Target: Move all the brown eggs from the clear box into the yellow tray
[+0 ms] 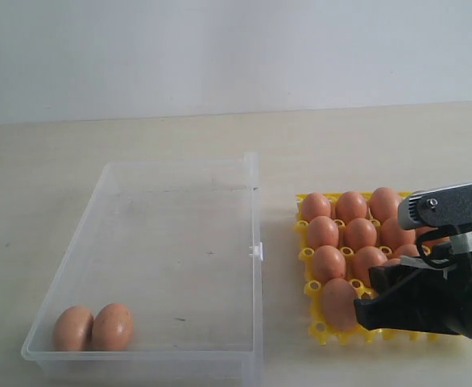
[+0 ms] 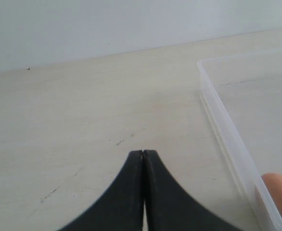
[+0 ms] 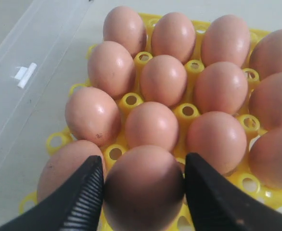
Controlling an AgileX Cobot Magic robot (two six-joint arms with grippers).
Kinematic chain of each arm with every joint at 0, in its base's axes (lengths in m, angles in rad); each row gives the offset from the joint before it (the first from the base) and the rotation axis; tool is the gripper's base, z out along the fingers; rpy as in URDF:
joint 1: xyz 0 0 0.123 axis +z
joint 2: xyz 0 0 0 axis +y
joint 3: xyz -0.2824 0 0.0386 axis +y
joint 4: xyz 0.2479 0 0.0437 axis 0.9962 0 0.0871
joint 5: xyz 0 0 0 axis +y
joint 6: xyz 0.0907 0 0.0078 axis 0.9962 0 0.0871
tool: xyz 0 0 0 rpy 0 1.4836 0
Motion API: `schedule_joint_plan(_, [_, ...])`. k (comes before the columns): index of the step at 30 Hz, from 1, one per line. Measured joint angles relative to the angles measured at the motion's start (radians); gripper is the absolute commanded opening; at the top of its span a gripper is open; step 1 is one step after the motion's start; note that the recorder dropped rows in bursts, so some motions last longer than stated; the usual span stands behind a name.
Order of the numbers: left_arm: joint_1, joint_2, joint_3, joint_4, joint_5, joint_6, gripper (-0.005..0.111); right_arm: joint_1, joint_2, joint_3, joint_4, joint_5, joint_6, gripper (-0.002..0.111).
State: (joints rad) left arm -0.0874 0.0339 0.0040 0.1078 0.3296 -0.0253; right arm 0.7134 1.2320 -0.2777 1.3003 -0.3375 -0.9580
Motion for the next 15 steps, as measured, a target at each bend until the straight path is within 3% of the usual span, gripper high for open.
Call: schedule_joint_plan(15, [0.000,0.000,0.000,0.000,0.000,0.000,0.000,0.000,0.000,0.000,0.002,0.011,0.000,0.000])
